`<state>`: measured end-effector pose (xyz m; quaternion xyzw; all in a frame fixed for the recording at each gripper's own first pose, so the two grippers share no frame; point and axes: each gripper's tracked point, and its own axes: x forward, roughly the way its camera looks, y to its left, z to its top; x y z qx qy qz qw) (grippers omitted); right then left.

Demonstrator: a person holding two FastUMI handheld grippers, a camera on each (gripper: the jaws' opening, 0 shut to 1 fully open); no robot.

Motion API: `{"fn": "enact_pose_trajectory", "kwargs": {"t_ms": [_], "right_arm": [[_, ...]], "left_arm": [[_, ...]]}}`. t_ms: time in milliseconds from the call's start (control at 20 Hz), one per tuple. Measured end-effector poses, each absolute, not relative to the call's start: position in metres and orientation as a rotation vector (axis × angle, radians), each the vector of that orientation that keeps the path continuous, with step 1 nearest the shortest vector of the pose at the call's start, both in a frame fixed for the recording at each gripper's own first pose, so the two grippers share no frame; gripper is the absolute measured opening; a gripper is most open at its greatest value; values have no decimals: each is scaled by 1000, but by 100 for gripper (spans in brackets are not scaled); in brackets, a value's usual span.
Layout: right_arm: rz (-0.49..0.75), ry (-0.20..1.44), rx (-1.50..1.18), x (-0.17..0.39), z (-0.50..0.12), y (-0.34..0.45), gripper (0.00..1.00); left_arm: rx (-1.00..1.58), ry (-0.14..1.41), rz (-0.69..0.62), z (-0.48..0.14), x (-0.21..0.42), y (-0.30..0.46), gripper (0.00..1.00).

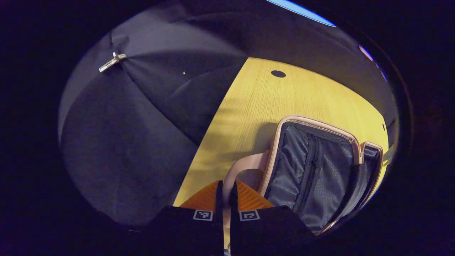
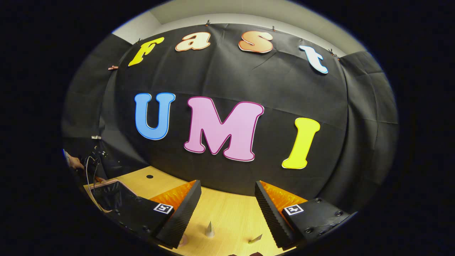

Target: First open the suitcase, pack the skin care products into it, and then close the suitcase.

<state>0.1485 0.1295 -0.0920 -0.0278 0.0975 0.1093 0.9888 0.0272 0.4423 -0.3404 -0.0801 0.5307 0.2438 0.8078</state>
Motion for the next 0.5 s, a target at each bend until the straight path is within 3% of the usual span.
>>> {"fn": "enact_pose_trajectory", "kwargs": {"t_ms": [150,200,250,350,400,500], "right_arm": [[204,194,-20,155,-92,142,96],[194,196,-14,158,-93,143,96],[183,196,-12,160,-94,141,96],[153,177,-9,165,-90,133,96],[129,158,-12,168,-87,126,96],[84,105,-22,172,-75,109,96]], "left_arm": [[-149,1116,486,-343,28,454,17],[-138,1084,472,-338,32,457,24],[-126,1035,453,-323,40,454,33],[-65,929,401,-292,63,449,82],[-18,872,373,-272,74,442,99],[50,739,308,-225,105,414,99]]}}
